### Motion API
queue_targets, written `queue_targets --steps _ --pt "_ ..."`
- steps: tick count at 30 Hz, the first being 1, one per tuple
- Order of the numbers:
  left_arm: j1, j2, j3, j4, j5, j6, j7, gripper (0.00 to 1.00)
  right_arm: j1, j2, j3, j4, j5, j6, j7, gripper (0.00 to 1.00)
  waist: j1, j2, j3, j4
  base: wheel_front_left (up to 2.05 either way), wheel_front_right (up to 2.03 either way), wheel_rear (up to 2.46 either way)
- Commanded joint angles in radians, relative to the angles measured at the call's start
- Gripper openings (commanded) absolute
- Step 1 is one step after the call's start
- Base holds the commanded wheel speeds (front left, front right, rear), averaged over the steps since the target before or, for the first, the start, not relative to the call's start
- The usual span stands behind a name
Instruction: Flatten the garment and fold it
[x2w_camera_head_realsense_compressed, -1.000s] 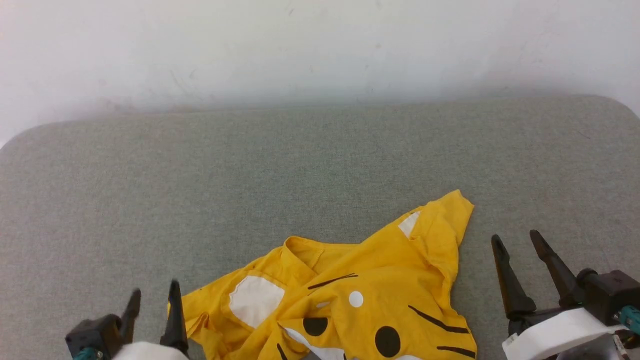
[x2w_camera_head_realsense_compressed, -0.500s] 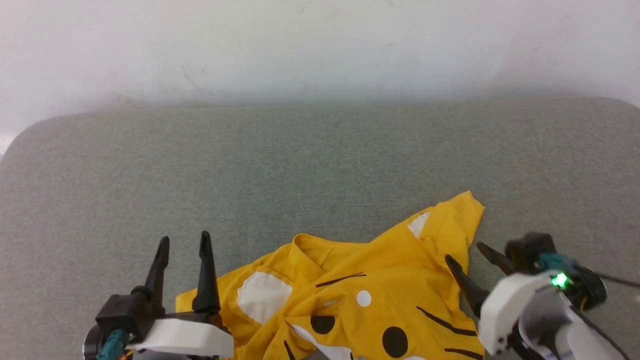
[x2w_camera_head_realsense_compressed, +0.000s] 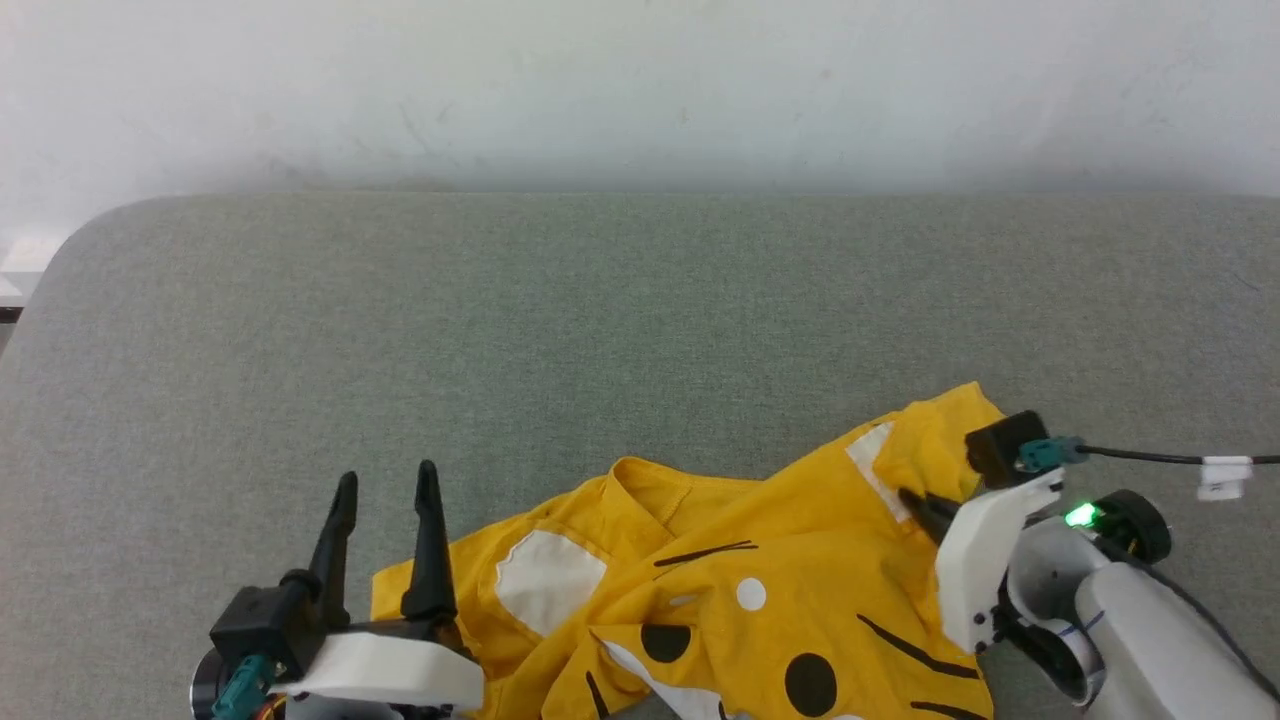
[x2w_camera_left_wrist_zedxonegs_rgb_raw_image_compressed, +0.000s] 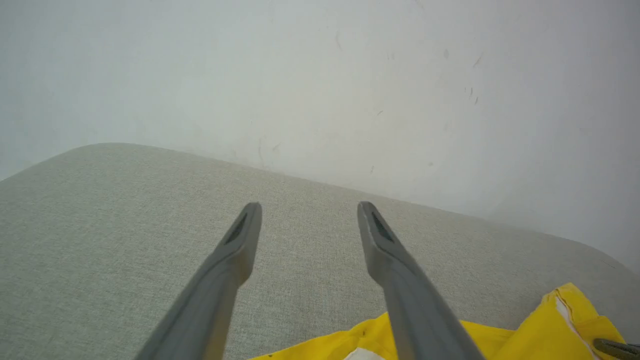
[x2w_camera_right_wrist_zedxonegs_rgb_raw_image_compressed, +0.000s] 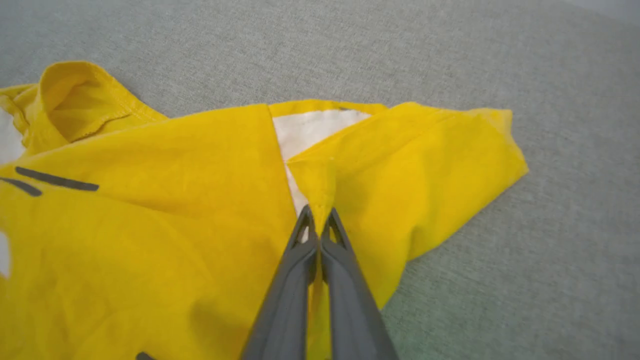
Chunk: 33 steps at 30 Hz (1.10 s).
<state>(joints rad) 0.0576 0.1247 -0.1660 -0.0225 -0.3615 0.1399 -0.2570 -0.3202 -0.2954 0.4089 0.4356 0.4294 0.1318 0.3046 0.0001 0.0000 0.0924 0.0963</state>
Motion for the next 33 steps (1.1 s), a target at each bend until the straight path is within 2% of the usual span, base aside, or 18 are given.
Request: queue_targets --steps 1,3,5,9,15,16,17,18,19,22,27,33 --pt "-0.002 -0.009 0.018 0.003 0.013 -0.011 -0.005 1.0 -0.01 -0.017 -0.024 -0.004 0.008 -0.001 -0.027 0.0 -0.0001 0.0 -0.002 -0.009 0.0 0.0 0.0" --pt "0.002 -0.012 0.027 0.003 0.017 -0.015 -0.005 1.0 -0.003 -0.022 -0.048 -0.013 0.012 -0.001 -0.044 0.0 -0.0001 0.0 -0.003 -0.015 0.0 0.0 0.0" --pt "0.01 -0.019 0.045 0.003 0.025 -0.022 -0.005 1.0 0.024 -0.031 -0.117 -0.037 0.015 -0.001 -0.077 0.0 -0.0001 0.0 -0.007 -0.029 0.0 0.0 0.0" --pt "0.024 -0.027 0.074 0.009 0.04 -0.034 -0.005 1.0 0.137 -0.021 -0.338 -0.103 0.006 -0.001 -0.128 0.0 -0.0001 0.0 -0.018 -0.06 0.0 0.0 0.0" --pt "0.034 -0.037 0.096 0.025 0.055 -0.054 -0.005 1.0 0.373 0.098 -0.65 -0.194 -0.044 -0.001 -0.102 0.0 -0.0001 0.0 -0.027 -0.1 0.0 0.0 0.0" --pt "0.036 -0.038 0.103 0.032 0.057 -0.058 -0.005 1.0 0.426 0.149 -0.704 -0.21 -0.063 -0.001 -0.082 0.31 -0.0001 0.0 -0.03 -0.112 0.0 0.0 0.0" --pt "0.036 -0.038 0.103 0.032 0.057 -0.058 -0.005 1.0 0.426 0.149 -0.704 -0.21 -0.063 -0.001 -0.082 0.31 -0.0001 0.0 -0.03 -0.112 0.0 0.0 0.0" --pt "0.037 -0.039 0.106 0.037 0.058 -0.061 -0.005 1.0 0.446 0.168 -0.719 -0.214 -0.07 -0.001 -0.072 0.56 -0.0001 0.0 -0.031 -0.117 0.0 0.0 0.0" --pt "0.037 -0.04 0.108 0.042 0.06 -0.064 -0.005 1.0 0.462 0.182 -0.726 -0.217 -0.08 -0.001 -0.064 1.0 -0.0001 0.0 -0.032 -0.12 0.0 0.0 0.0" --pt "0.038 -0.04 0.113 0.059 0.063 -0.07 -0.005 1.0 0.475 0.209 -0.734 -0.252 -0.101 -0.001 -0.096 1.0 -0.0001 0.0 -0.039 -0.13 0.0 0.0 0.0" --pt "0.042 -0.035 0.119 0.098 0.062 -0.078 -0.005 1.0 0.456 0.233 -0.742 -0.35 -0.152 -0.001 -0.242 1.0 -0.0001 0.0 -0.061 -0.139 0.0 0.0 0.0" --pt "0.03 -0.003 0.118 0.118 0.053 -0.085 0.07 1.0 0.457 0.238 -0.646 -0.468 -0.226 -0.001 -0.31 1.0 -0.0001 0.0 -0.082 -0.138 0.0 0.0 0.0"
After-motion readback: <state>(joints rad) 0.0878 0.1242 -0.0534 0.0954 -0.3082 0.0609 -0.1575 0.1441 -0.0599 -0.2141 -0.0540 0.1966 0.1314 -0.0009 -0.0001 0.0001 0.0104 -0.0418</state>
